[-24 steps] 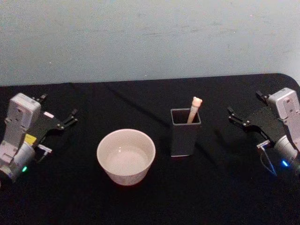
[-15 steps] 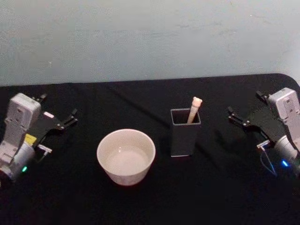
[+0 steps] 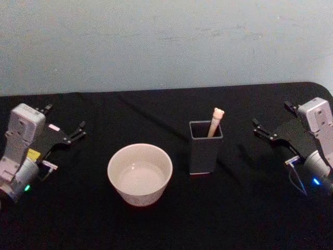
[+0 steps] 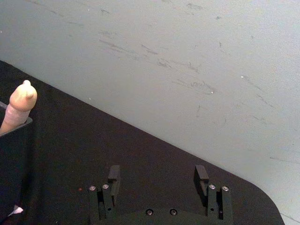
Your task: Pick up the stirring spoon with one hand, stir inside the cup, then place it back in its original position.
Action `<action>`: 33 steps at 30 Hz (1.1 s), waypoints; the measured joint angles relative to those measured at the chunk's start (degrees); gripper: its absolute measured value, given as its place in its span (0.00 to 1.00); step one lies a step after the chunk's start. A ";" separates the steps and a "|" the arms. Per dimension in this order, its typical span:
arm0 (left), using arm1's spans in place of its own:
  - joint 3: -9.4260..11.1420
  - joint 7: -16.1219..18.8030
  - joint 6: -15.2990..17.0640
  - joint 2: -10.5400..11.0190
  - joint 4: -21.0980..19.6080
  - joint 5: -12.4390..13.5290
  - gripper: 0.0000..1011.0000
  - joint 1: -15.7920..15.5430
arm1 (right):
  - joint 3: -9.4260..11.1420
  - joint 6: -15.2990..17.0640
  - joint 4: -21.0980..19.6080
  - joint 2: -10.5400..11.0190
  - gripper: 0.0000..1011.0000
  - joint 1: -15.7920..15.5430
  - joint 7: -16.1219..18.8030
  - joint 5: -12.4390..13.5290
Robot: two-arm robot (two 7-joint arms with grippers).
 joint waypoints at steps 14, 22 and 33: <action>0.00 0.00 0.00 0.00 0.00 0.00 0.99 0.00 | 0.00 0.00 0.00 0.00 0.99 0.00 0.00 0.00; 0.00 0.00 0.00 0.00 0.00 0.00 0.99 0.00 | 0.00 0.00 0.00 0.00 0.99 0.00 0.00 0.00; 0.00 0.00 0.00 0.00 0.00 0.00 0.99 0.00 | 2.94 -0.48 -0.86 -0.39 0.99 -0.74 4.07 3.18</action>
